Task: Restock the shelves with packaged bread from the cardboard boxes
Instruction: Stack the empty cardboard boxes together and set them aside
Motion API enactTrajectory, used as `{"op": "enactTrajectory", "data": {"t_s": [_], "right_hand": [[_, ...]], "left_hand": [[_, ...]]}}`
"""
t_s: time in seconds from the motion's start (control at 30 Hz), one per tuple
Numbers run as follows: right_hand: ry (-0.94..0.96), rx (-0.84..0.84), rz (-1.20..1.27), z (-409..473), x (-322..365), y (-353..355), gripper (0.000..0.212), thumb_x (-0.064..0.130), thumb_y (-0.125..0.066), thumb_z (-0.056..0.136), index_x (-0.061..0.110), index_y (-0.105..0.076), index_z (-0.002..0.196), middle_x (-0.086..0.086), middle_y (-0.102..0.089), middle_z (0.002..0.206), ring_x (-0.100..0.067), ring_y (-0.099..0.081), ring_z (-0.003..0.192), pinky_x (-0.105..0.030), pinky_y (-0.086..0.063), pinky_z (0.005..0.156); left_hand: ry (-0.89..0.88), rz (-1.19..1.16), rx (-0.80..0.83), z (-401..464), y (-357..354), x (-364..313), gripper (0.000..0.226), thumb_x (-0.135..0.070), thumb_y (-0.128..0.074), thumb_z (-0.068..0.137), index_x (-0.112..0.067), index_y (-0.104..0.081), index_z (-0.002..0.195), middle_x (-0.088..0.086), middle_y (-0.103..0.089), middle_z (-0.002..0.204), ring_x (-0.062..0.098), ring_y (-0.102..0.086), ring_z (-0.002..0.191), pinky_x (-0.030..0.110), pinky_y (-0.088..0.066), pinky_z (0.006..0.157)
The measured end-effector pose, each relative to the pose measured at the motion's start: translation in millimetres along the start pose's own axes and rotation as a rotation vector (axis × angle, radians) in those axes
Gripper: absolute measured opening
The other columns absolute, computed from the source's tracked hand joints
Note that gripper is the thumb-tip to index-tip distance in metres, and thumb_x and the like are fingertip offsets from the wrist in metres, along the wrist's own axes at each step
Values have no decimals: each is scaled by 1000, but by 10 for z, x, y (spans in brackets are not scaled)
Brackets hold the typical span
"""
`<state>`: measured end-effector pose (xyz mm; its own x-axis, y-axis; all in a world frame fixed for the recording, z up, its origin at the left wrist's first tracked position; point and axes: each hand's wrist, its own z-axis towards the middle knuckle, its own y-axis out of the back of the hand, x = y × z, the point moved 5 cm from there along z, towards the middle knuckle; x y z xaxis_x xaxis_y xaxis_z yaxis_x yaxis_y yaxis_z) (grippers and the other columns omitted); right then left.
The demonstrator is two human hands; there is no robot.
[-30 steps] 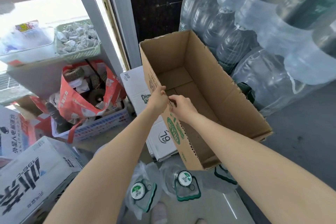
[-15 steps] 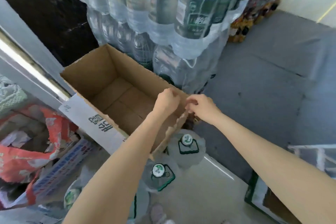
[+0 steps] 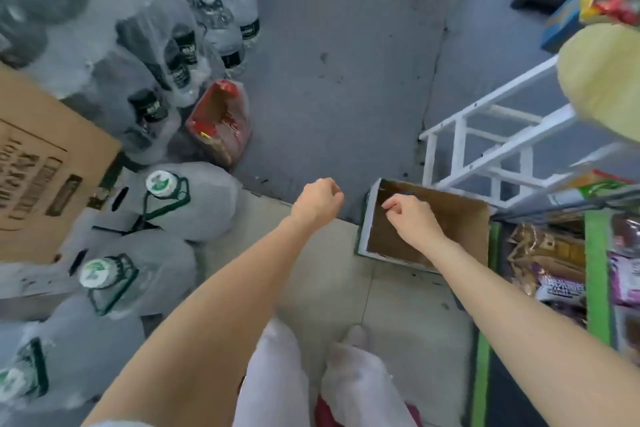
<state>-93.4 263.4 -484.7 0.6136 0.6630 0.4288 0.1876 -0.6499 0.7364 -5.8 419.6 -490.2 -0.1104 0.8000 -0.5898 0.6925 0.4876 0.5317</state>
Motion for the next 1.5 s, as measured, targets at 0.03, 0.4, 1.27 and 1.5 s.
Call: {"op": "enactTrajectory", "data": {"t_s": [0.03, 0.4, 1.27, 1.5], "right_hand": [[-18, 7, -17, 79, -306, -115, 27, 12, -46, 95, 14, -63, 115, -9, -64, 118, -27, -58, 109, -35, -48, 90], [-209, 64, -303, 1248, -2833, -1800, 55, 11, -57, 90, 21, -38, 141, -8, -46, 137, -27, -44, 125, -40, -43, 97], [132, -61, 99, 19, -927, 62, 19, 25, -62, 89, 14, -51, 78, -4, -58, 74, -27, -55, 74, -33, -36, 60], [403, -45, -52, -972, 591, 812, 11, 31, -57, 92, 22, -56, 85, 2, -61, 83, -24, -57, 80, -32, -39, 61]], "left_hand": [[0, 89, 13, 149, -290, 8, 27, -15, -41, 89, -10, -61, 107, 12, -65, 107, 33, -59, 101, 33, -46, 83], [-393, 741, 224, 1815, -3033, 531, 44, 0, -40, 90, -11, -44, 133, 11, -46, 132, 30, -42, 123, 39, -38, 96], [-615, 955, -287, -6, -750, -860, 22, -33, -55, 93, -25, -58, 113, -3, -63, 102, 21, -44, 100, 33, -24, 96], [-309, 891, -448, -1413, 722, -989, 33, -35, -57, 90, -27, -55, 121, -1, -55, 121, 23, -44, 120, 49, -11, 116]]}}
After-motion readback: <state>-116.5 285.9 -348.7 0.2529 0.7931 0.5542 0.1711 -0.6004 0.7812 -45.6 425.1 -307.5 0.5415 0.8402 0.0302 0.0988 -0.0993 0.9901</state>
